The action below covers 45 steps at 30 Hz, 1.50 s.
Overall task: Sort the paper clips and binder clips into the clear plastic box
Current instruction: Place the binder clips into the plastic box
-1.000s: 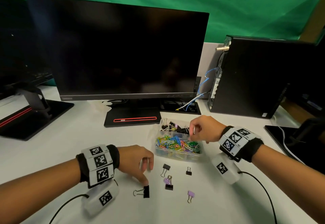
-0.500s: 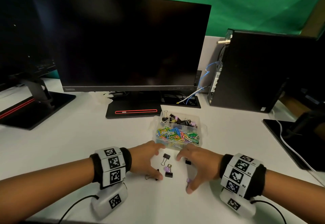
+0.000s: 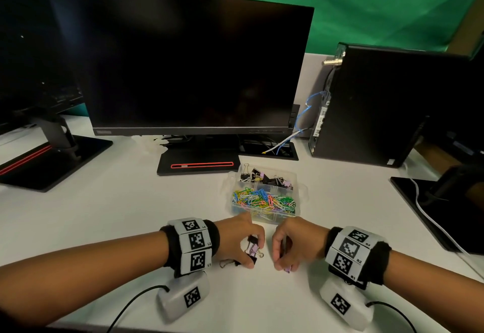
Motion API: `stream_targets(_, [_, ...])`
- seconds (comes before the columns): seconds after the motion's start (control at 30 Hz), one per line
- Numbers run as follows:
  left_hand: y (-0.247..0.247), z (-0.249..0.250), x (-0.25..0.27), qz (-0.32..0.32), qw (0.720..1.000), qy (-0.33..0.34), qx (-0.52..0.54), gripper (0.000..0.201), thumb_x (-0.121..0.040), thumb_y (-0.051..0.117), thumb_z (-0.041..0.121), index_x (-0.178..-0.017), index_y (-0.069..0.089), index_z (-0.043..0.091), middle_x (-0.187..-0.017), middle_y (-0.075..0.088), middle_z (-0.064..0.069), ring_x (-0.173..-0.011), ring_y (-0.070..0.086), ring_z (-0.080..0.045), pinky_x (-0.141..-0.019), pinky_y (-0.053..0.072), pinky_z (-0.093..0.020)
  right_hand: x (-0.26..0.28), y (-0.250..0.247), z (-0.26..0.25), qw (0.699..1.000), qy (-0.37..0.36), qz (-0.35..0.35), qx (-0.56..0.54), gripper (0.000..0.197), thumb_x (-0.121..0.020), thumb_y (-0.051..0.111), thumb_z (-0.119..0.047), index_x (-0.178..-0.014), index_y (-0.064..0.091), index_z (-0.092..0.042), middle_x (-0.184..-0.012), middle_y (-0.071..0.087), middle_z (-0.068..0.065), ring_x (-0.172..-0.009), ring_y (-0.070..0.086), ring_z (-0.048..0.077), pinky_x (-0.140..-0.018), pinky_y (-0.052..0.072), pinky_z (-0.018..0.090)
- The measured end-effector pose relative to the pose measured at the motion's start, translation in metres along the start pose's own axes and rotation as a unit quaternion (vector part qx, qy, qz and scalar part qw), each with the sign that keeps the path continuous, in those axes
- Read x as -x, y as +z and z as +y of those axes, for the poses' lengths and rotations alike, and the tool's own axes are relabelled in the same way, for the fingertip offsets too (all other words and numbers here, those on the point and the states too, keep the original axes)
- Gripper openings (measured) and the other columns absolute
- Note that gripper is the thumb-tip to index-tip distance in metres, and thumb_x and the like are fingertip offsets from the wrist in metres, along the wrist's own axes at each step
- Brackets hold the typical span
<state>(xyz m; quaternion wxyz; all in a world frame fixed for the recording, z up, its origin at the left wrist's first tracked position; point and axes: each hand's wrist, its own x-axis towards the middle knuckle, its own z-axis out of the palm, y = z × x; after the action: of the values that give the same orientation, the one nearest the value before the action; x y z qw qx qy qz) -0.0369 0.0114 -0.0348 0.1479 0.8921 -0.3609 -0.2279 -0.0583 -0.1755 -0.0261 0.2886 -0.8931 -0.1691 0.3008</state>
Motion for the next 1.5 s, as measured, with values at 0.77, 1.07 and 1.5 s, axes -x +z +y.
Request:
stream_targets(0.77, [-0.025, -0.017, 0.0, 0.111, 0.98, -0.021, 0.163, 0.011, -0.081, 0.065, 0.007, -0.089, 0.072, 0.006, -0.067, 0.059, 0.016, -0.048, 0.054, 0.014, -0.058, 0.043, -0.002, 0.001, -0.005, -0.006, 0.991, 0.022, 0.049, 0.122, 0.017, -0.068, 0.065, -0.007, -0.061, 0.063, -0.022, -0.04, 0.055, -0.015, -0.044, 0.057, 0.006, -0.059, 0.055, 0.023])
stream_targets(1.07, [-0.075, -0.022, -0.016, 0.18, 0.942, -0.02, 0.284, 0.007, -0.085, 0.065, 0.013, -0.085, 0.071, 0.014, -0.079, 0.068, 0.013, -0.065, 0.06, -0.003, -0.055, 0.053, -0.015, 0.001, -0.006, -0.006, 0.982, 0.005, 0.069, 0.175, 0.02, -0.066, 0.07, -0.013, -0.057, 0.057, -0.026, -0.061, 0.061, -0.009, -0.053, 0.053, 0.005, -0.061, 0.051, 0.022])
stream_targets(1.5, [-0.092, -0.052, -0.104, 0.272, 0.938, -0.074, 0.204, 0.015, -0.085, 0.066, 0.016, -0.098, 0.071, 0.01, -0.108, 0.067, -0.009, -0.091, 0.064, -0.02, -0.067, 0.058, -0.024, 0.0, -0.044, -0.02, 0.994, 0.019, 0.1, 0.05, 0.018, -0.071, 0.071, -0.004, -0.065, 0.065, -0.02, -0.054, 0.065, -0.008, -0.05, 0.061, 0.004, -0.061, 0.056, 0.021])
